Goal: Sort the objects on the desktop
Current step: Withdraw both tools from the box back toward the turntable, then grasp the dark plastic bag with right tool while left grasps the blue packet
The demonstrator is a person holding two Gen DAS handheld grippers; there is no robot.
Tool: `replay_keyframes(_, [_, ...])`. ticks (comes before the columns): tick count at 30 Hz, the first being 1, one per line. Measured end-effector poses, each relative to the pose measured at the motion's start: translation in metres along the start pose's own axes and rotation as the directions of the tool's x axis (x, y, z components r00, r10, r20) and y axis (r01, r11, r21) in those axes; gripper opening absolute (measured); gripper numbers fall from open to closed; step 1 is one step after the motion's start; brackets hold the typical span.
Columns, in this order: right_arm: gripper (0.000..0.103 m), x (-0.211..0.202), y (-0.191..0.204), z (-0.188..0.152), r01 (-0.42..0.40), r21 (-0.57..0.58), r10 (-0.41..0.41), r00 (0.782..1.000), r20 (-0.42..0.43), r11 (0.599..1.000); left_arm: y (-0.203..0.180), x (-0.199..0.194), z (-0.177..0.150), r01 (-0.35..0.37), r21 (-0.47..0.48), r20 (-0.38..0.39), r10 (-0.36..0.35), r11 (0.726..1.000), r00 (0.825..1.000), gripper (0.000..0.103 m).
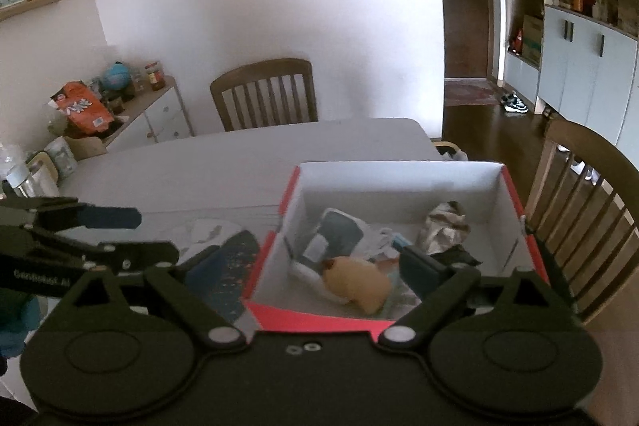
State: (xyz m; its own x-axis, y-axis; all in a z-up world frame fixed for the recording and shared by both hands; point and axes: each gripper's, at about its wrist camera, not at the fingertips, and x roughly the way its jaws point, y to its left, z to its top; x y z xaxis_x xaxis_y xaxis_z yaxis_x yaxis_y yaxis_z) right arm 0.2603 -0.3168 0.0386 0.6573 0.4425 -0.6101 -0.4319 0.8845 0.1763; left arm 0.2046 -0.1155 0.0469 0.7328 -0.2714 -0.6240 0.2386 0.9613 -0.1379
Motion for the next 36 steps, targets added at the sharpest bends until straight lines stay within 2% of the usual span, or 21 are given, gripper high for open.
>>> replay_keyframes(3, [0.097, -0.002, 0.015, 0.0, 0.003, -0.009, -0.003, 1.0, 0.006, 1.0, 0.011, -0.016, -0.008, -0.022, -0.004, 0.011, 0.022, 1.0, 1.0, 0.087])
replay_keyframes(7, [0.099, -0.004, 0.04, -0.002, 0.007, -0.019, -0.007, 1.0, 0.014, 1.0, 0.03, -0.035, -0.019, -0.05, -0.008, 0.028, 0.05, 0.999, 0.998, 0.103])
replay_keyframes(19, [0.099, -0.002, 0.114, -0.01, 0.018, -0.051, -0.017, 1.0, 0.025, 0.999, 0.082, -0.086, -0.057, -0.105, -0.003, 0.044, 0.105, 0.994, 0.993, 0.103])
replay_keyframes(27, [0.099, 0.001, 0.153, -0.016, 0.015, -0.058, -0.013, 0.999, 0.038, 0.998, 0.108, -0.117, -0.084, -0.109, -0.001, 0.047, 0.109, 0.994, 0.993, 0.103])
replay_keyframes(36, [0.099, 0.013, 0.192, -0.025, -0.004, -0.087, 0.007, 0.999, 0.032, 0.996, 0.13, -0.129, -0.107, -0.118, 0.0, 0.048, 0.118, 0.993, 0.992, 0.103])
